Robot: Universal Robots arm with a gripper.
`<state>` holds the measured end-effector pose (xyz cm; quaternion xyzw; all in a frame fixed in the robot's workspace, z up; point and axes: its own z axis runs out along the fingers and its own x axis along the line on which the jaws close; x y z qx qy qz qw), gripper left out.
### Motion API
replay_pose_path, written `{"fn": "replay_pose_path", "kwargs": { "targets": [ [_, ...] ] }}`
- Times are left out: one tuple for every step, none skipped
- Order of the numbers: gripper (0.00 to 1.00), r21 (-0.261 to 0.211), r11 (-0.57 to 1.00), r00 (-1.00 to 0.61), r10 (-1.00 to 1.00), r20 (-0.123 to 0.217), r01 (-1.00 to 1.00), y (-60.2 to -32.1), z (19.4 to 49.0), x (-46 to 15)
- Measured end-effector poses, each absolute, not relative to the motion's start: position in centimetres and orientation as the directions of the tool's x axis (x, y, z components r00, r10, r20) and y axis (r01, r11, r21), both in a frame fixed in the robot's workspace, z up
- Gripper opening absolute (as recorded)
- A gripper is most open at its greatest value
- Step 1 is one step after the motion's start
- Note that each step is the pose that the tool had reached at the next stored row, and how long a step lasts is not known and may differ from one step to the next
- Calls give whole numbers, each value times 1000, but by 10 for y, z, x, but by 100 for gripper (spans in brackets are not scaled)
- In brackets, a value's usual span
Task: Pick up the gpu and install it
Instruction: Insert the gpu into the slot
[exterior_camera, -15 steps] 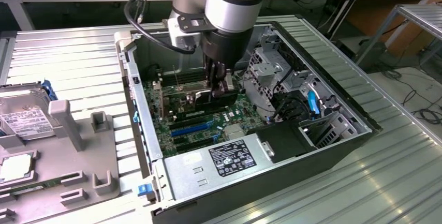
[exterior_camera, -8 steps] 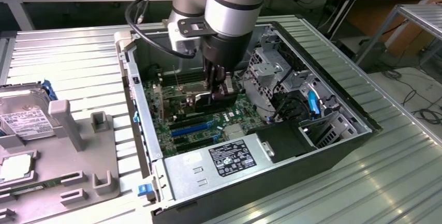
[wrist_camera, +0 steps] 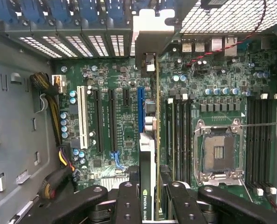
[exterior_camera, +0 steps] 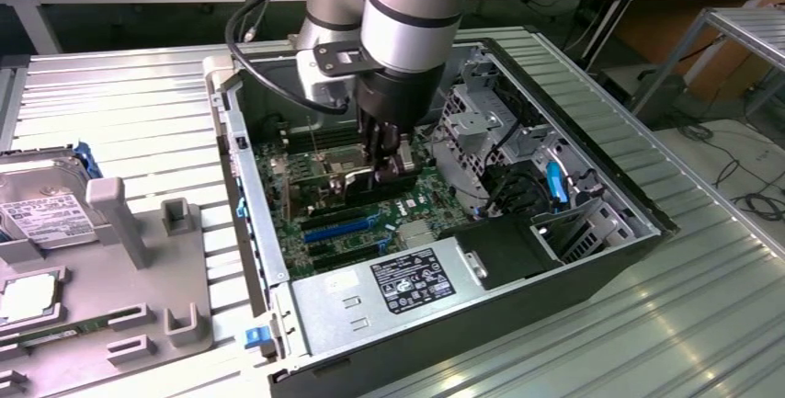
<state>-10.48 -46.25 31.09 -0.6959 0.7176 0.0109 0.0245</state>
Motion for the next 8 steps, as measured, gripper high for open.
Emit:
{"fn": "replay_pose_path", "kwargs": {
  "targets": [
    [27, -18, 29, -28, -998, -50, -999, -463, 311, -105],
    [27, -19, 30, -29, -998, -50, -999, -463, 310, -106],
    [27, -19, 30, -29, -998, -50, -999, -463, 310, -107],
    [27, -19, 30, -29, -998, -50, -999, -463, 308, -108],
    [27, -19, 30, -29, -998, -50, -999, -463, 307, -109],
    [27, -19, 29, -29, -998, -50, -999, -463, 306, -109],
    [27, -19, 30, -29, -998, -50, -999, -463, 305, -110],
    [27, -19, 29, -28, -998, -50, -999, -463, 304, -110]
  ]
}}
